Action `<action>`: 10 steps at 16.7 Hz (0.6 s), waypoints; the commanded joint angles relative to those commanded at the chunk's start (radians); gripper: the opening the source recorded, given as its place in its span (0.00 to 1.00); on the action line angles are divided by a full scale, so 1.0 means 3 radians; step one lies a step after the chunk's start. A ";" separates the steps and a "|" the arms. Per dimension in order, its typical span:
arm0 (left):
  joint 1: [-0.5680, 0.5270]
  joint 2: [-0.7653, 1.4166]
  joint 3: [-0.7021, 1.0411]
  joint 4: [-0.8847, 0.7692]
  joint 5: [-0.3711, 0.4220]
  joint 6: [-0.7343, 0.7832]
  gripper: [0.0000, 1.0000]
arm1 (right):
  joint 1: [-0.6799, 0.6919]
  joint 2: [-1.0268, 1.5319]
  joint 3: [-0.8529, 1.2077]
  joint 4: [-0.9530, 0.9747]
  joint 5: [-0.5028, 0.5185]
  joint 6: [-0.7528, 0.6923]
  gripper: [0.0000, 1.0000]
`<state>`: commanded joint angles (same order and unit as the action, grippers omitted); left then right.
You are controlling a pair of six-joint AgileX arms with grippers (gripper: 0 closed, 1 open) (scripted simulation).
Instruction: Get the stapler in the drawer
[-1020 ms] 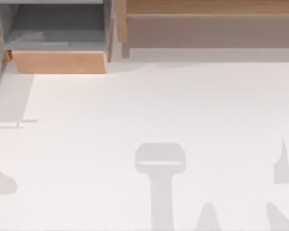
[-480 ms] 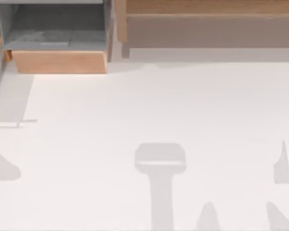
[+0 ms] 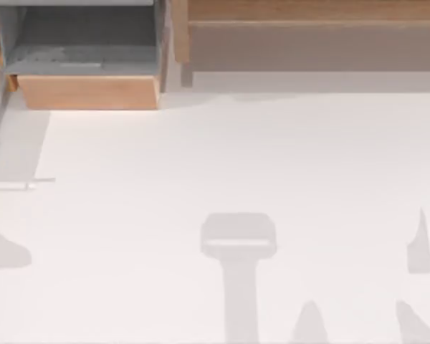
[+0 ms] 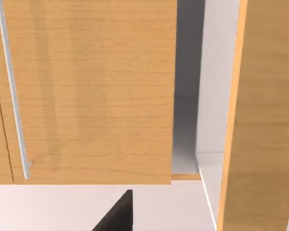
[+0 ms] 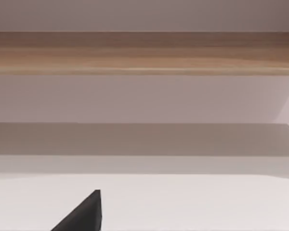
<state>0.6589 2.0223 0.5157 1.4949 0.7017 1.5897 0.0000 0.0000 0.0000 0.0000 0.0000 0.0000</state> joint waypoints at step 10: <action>0.0000 0.0000 0.0000 0.0000 0.0000 0.0000 0.00 | 0.0000 0.0000 0.0000 0.0000 0.0000 0.0000 1.00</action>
<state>0.6589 2.0223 0.5157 1.4949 0.7017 1.5897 0.0000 0.0000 0.0000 0.0000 0.0000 0.0000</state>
